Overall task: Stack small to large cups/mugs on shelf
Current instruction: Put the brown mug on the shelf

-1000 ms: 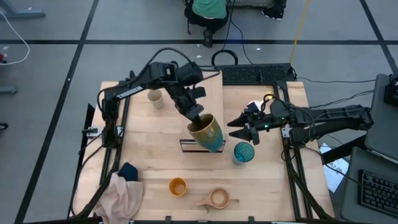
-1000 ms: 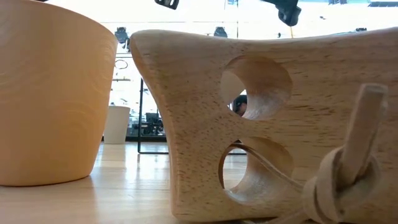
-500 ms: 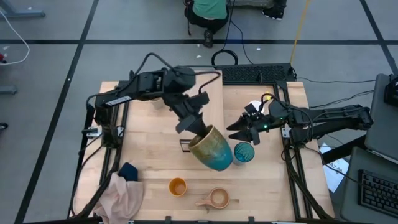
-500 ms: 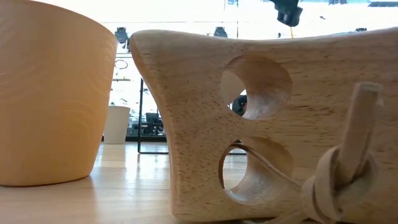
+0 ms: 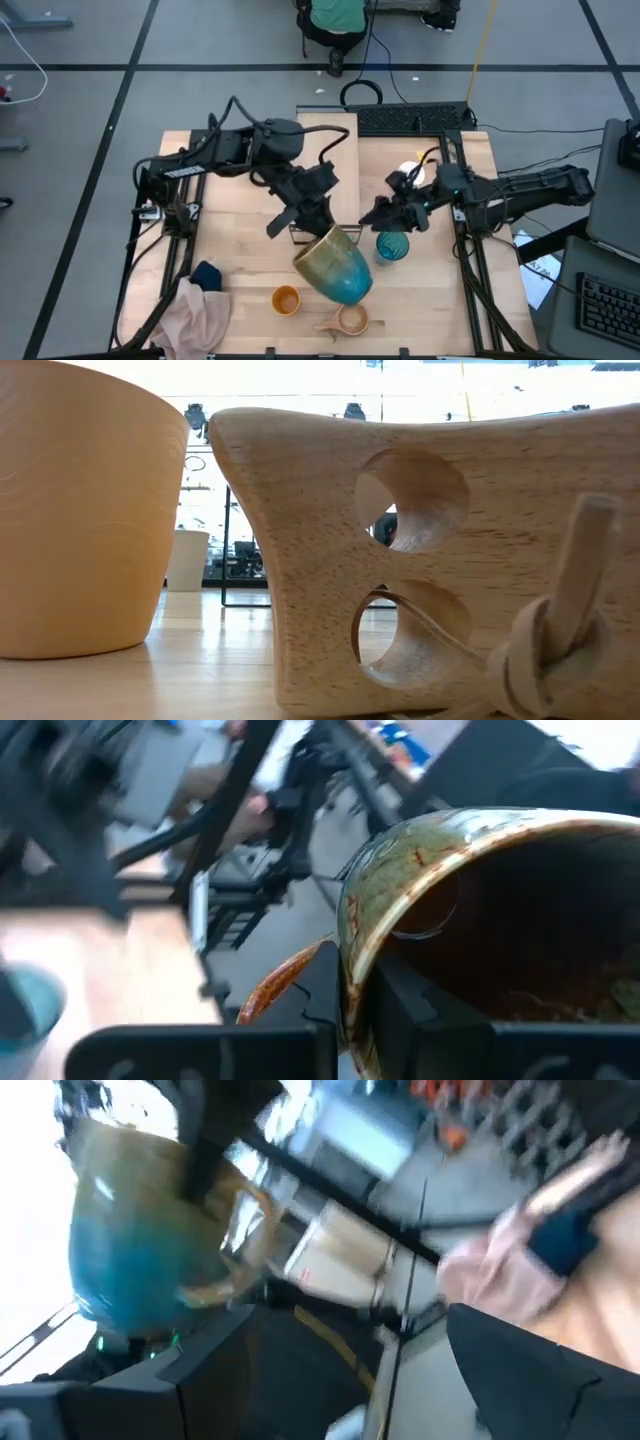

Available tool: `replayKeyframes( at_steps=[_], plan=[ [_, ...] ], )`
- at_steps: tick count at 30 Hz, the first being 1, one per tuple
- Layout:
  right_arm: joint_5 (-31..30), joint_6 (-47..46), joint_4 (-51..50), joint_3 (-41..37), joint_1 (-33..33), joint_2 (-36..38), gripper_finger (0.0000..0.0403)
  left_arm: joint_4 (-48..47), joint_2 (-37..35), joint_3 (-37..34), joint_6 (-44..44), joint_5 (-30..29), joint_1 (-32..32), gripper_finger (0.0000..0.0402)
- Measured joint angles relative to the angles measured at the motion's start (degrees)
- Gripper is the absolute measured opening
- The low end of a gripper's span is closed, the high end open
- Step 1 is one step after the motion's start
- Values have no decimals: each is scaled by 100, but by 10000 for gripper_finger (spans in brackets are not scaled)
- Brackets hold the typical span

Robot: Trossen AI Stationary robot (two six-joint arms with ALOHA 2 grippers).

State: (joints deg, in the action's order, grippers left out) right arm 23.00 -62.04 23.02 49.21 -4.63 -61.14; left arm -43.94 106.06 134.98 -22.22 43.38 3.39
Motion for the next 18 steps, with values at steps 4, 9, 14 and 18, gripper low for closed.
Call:
replayKeyframes(
  at_steps=[4,9,14,18],
  plan=[
    [117,-211,391,-6,-245,-402,311,543,-7,0,142,103,124,29],
    [122,-369,1672,-6,-391,-850,311,993,57,2,117,69,101,29],
    [121,-638,2880,-4,-419,-1116,311,1116,170,-4,61,90,110,29],
    [119,-643,2930,-4,-452,-1124,311,1370,201,-4,-147,148,112,29]
  ],
)
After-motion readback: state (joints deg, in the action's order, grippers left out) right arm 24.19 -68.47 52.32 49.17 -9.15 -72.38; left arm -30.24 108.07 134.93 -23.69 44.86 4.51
